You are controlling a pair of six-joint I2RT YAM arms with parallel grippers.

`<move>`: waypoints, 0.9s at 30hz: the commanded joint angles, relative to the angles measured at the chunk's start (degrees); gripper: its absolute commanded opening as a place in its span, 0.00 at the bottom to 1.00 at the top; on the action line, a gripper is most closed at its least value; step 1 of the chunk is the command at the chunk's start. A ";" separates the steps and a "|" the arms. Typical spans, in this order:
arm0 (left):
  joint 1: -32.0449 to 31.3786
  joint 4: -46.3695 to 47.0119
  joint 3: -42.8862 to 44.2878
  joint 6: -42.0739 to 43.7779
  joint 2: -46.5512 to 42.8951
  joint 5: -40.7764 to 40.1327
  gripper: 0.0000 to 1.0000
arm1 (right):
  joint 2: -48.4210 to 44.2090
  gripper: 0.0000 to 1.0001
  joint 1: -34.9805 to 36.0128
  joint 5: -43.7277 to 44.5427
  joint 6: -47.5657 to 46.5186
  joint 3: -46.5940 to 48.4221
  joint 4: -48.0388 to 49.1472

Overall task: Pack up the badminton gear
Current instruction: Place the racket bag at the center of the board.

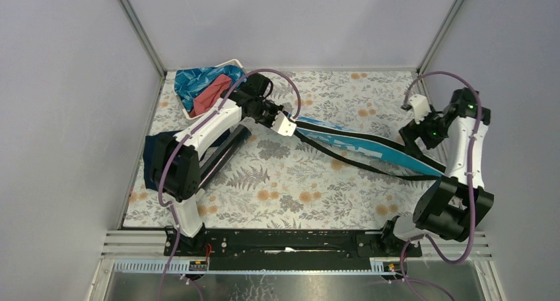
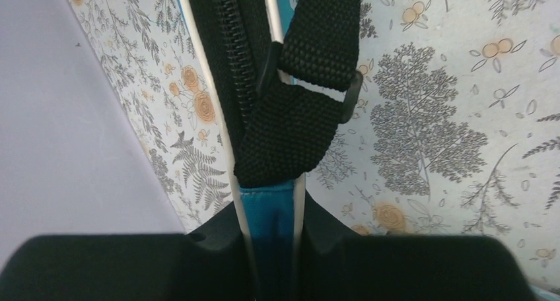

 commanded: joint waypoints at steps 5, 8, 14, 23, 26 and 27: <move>-0.53 -2.85 2.41 7.61 0.77 -1.62 0.25 | -1.60 1.00 11.32 -2.97 5.25 -4.70 5.82; -0.52 -2.85 1.81 7.40 0.33 -1.10 0.27 | -1.03 1.00 14.25 -0.75 6.10 -5.90 9.22; -0.36 -2.85 0.87 5.47 -0.14 -0.26 0.31 | 1.20 0.98 19.87 3.16 6.34 -8.67 14.96; 1.13 4.01 -2.44 -5.61 -1.53 2.23 0.41 | 2.64 0.41 25.35 5.77 11.02 -15.22 22.51; 1.59 5.86 -2.39 -10.67 -1.49 2.18 0.43 | 1.06 0.07 25.36 7.17 14.66 -16.70 24.22; 1.78 6.74 -2.38 -12.64 -1.54 1.98 0.44 | 0.09 0.00 25.32 7.80 16.45 -17.38 25.23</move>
